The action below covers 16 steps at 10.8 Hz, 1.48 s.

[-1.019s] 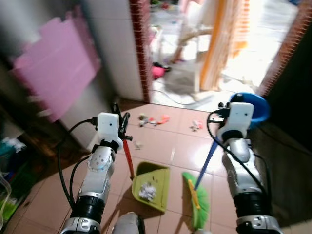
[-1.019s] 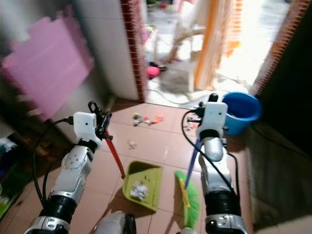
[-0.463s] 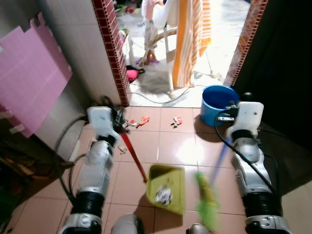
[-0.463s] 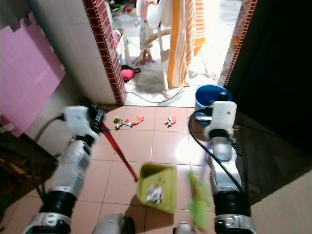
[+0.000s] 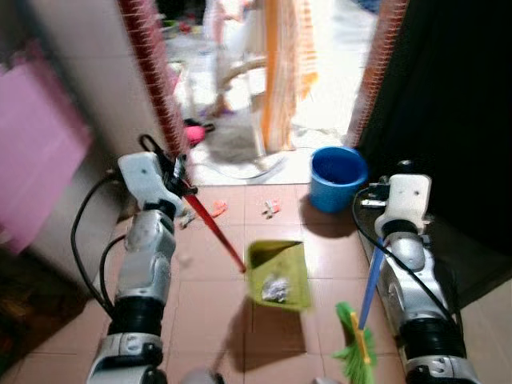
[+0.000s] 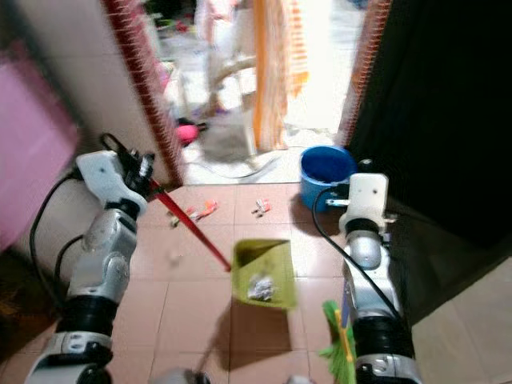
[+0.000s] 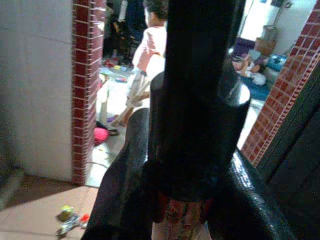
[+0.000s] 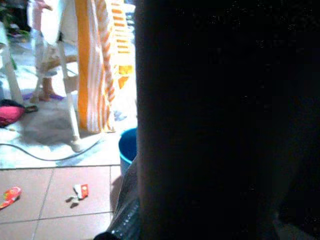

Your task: Sweep floor

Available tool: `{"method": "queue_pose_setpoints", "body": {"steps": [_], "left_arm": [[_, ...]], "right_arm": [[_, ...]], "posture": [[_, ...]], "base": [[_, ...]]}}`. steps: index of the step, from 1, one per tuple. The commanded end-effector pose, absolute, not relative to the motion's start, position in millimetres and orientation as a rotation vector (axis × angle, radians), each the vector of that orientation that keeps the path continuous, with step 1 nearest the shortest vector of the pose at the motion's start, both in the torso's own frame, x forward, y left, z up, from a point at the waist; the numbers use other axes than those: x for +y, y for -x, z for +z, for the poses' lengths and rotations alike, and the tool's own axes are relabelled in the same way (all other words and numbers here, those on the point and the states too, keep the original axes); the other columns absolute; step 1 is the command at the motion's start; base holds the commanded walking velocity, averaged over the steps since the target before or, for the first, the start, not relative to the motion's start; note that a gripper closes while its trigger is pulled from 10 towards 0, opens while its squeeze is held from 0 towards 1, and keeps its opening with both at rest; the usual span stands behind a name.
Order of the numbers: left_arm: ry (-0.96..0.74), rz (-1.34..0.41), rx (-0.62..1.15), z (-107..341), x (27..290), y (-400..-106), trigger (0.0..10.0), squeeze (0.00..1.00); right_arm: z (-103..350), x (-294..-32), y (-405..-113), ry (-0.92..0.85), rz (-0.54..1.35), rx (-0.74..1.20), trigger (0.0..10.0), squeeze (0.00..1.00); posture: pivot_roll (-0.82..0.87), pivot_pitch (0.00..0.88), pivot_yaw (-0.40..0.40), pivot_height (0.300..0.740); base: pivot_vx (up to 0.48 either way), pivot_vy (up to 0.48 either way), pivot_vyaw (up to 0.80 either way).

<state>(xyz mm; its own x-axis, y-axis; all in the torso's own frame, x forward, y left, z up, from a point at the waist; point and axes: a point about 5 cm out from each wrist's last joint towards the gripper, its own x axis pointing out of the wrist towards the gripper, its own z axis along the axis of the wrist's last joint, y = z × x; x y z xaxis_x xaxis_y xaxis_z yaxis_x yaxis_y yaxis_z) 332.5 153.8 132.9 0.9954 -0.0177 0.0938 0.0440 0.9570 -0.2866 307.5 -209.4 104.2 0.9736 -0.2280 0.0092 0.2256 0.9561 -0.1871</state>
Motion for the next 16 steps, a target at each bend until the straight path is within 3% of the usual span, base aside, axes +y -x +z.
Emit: {"method": "queue_pose_setpoints", "body": {"steps": [1,12,16], "left_arm": [[0.323,-0.028,-0.191,159.4,157.3,-336.5,10.0,0.0],[0.478,0.026,-0.381,231.3,166.2,-355.1,10.0,0.0],[0.432,0.077,-0.49,264.3,172.4,-361.3,10.0,0.0]], "right_arm": [[106.4,-208.2,-308.3,0.198,-0.225,0.009,10.0,0.0],[97.0,-194.6,-308.7,0.192,-0.137,0.048,10.0,0.0],[93.3,-187.2,-306.2,0.193,-0.085,0.06,10.0,0.0]], "posture": [[-0.08,0.0,0.074,0.74],[-0.07,0.0,0.063,0.74],[-0.08,0.0,0.061,0.74]], "base": [[0.36,0.0,0.0],[0.43,0.0,-0.15],[0.461,0.0,0.0]]}}
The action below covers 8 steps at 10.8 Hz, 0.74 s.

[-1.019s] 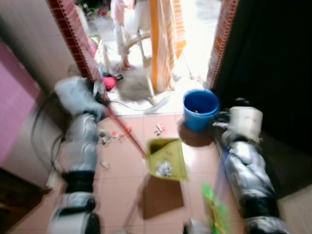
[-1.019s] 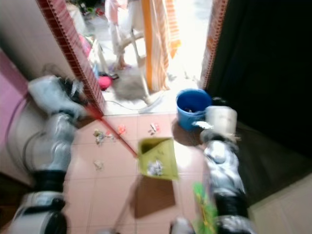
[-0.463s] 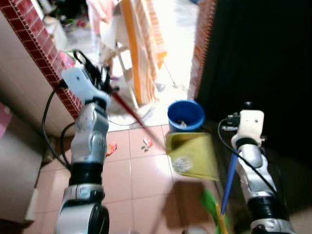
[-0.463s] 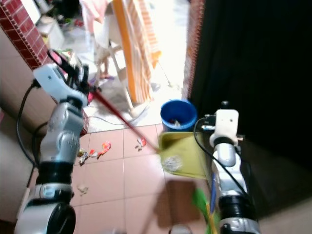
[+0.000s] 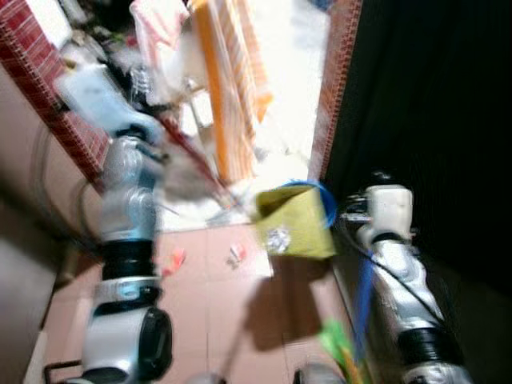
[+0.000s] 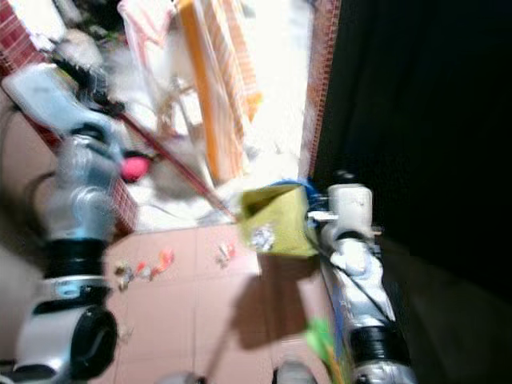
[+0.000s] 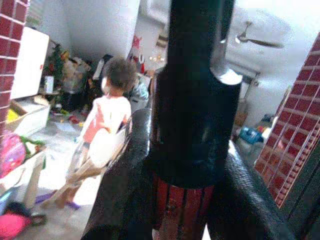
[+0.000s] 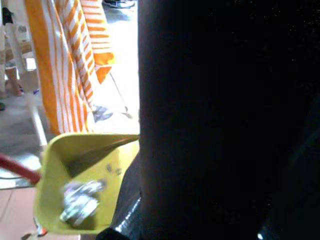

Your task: Sweep floor

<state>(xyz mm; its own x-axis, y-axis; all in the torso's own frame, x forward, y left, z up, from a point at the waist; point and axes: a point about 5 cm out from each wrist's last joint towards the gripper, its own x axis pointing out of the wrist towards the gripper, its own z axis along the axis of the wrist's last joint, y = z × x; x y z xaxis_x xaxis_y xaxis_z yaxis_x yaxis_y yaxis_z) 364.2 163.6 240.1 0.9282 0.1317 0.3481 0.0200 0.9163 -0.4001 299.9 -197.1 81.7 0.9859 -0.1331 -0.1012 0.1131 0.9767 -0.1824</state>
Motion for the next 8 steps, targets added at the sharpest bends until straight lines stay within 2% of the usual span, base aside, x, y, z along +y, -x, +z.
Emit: {"method": "queue_pose_setpoints", "body": {"steps": [1,8], "left_arm": [[0.399,0.081,-0.505,267.0,171.5,-362.1,10.0,0.0],[0.232,0.138,-0.534,265.2,160.4,-367.9,10.0,0.0]], "right_arm": [[93.2,-186.2,-306.4,0.194,-0.079,0.061,10.0,0.0],[83.4,-190.1,-297.0,0.215,-0.048,0.107,10.0,0.0]], "posture": [[-0.08,0.0,0.061,0.74],[-0.1,0.0,0.061,0.74]], "base": [[0.461,0.0,0.0],[0.452,0.0,0.0]]}}
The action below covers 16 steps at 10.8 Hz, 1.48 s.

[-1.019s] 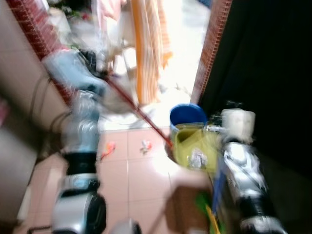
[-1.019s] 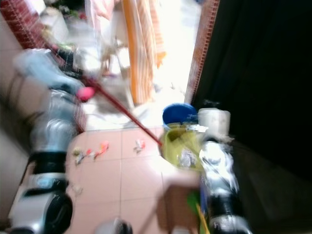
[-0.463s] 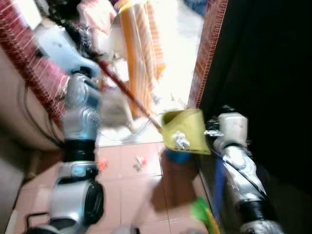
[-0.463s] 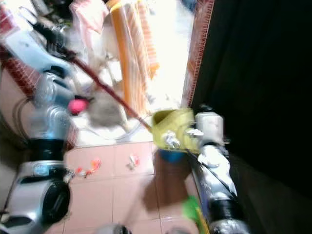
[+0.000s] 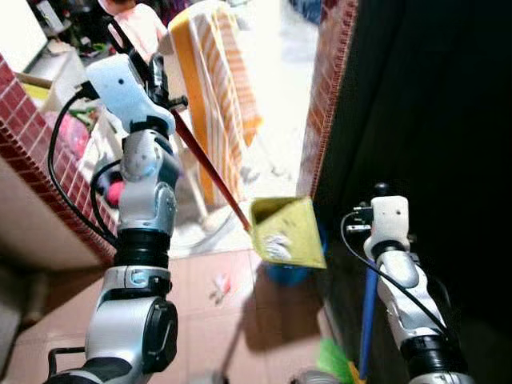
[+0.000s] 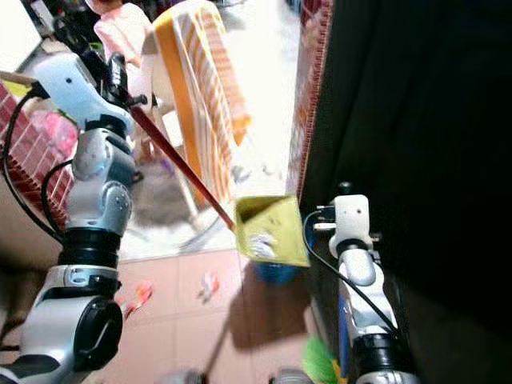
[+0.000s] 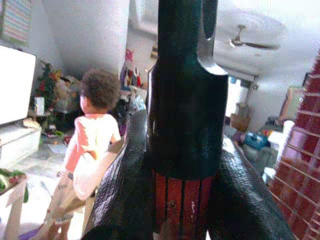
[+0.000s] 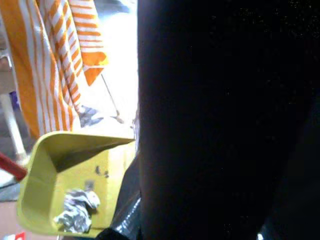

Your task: Sweep floor

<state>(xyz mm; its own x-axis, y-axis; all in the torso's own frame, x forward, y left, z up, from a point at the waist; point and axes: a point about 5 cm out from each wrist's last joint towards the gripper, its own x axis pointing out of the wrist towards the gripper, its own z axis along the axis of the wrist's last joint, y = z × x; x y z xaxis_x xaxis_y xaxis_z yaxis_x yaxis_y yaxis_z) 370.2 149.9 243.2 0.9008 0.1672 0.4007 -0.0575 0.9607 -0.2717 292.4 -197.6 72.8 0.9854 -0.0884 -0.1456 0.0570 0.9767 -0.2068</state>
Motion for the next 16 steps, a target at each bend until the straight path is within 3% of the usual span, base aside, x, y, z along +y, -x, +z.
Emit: {"method": "queue_pose_setpoints", "body": {"steps": [1,5,12,14,16], "left_arm": [[0.16,0.181,-0.553,264.3,161.3,-366.8,10.0,0.0],[0.094,0.186,-0.572,255.5,152.2,-366.5,10.0,0.0],[-0.021,-0.021,-0.583,224.4,91.3,-355.8,10.0,0.0],[-0.003,0.019,-0.673,258.0,106.0,-354.0,10.0,0.0],[-0.099,0.087,-0.808,295.1,130.3,-342.6,10.0,0.0]], "right_arm": [[83.4,-189.9,-296.7,0.214,-0.042,0.108,10.0,0.0],[85.1,-187.0,-297.6,0.21,-0.024,0.099,10.0,0.0],[88.4,-181.0,-300.7,0.204,-0.012,0.08,10.0,0.0],[88.3,-179.9,-302.1,0.201,-0.009,0.077,10.0,0.0],[86.4,-174.4,-304.3,0.198,0.004,0.077,10.0,0.0]], "posture": [[-0.1,0.0,0.06,0.74],[-0.1,0.0,0.05,0.74],[-0.11,0.0,0.061,0.74],[-0.09,0.0,0.055,0.74],[-0.07,0.0,0.051,0.74]], "base": [[0.322,0.0,0.0],[0.066,0.0,0.0],[0.0,0.0,0.0],[0.0,0.0,0.0],[0.0,0.0,0.0]]}}
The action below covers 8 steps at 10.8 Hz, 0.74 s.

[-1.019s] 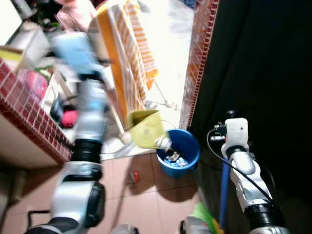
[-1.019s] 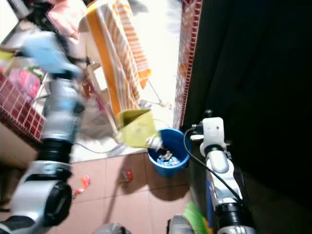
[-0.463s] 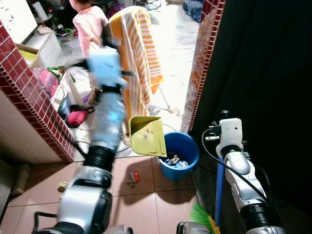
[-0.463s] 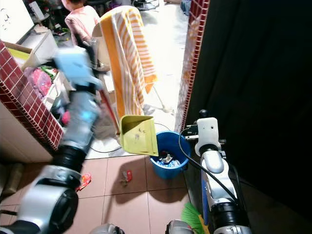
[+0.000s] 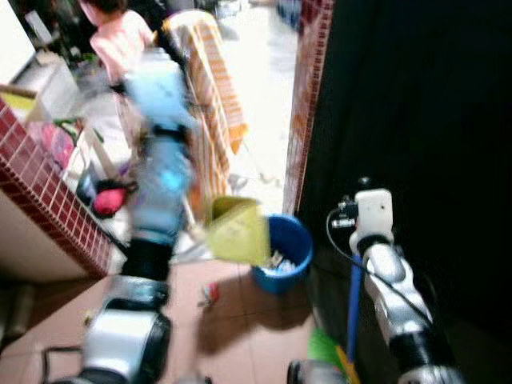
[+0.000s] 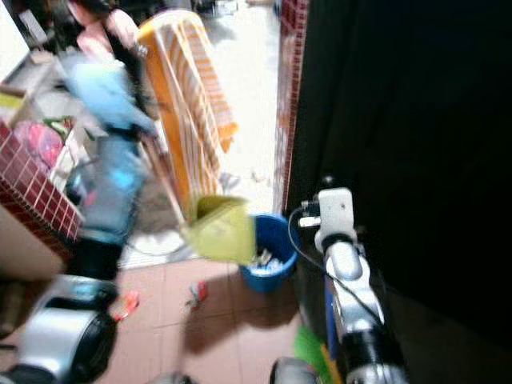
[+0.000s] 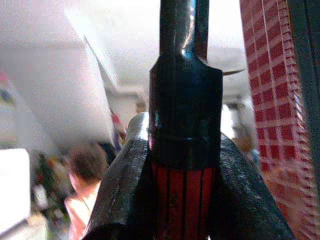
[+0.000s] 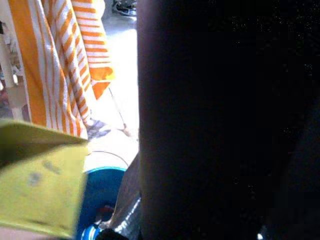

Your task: Sweep floor

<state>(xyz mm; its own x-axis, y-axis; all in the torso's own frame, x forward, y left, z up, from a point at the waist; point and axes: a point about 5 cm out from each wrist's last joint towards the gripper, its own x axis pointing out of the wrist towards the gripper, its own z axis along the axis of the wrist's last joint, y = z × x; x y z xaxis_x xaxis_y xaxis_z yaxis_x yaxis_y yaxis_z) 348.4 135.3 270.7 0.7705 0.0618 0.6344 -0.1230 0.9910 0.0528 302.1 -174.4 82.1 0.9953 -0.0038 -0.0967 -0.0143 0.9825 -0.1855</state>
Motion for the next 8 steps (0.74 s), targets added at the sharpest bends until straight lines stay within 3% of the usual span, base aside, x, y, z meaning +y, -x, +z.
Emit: {"method": "queue_pose_setpoints", "body": {"steps": [1,3,5,6,8], "left_arm": [[-0.116,0.18,-0.813,304.3,155.5,-337.0,10.0,0.0],[-0.188,0.287,-0.761,295.1,187.1,-333.1,10.0,0.0],[-0.226,0.356,-0.424,225.9,211.1,-337.7,10.0,0.0],[-0.233,0.345,-0.295,191.6,211.0,-334.4,10.0,0.0],[-0.236,0.276,-0.231,161.5,199.0,-326.7,10.0,0.0]], "right_arm": [[86.0,-170.1,-305.7,0.193,0.016,0.074,10.0,0.0],[83.3,-167.2,-305.8,0.198,0.031,0.078,10.0,0.0],[81.9,-165.0,-307.4,0.199,0.042,0.078,10.0,0.0],[81.5,-164.9,-307.5,0.196,0.041,0.078,10.0,0.0],[79.3,-164.3,-306.9,0.191,0.04,0.08,10.0,0.0]], "posture": [[-0.06,0.0,0.048,0.74],[-0.04,0.0,0.04,0.74],[-0.03,0.0,0.044,0.74],[-0.03,0.0,0.048,0.74],[-0.03,0.0,0.051,0.74]], "base": [[0.0,0.0,0.0],[0.0,0.0,0.0],[0.0,0.0,0.0],[0.0,0.0,0.0],[0.0,0.0,0.0]]}}
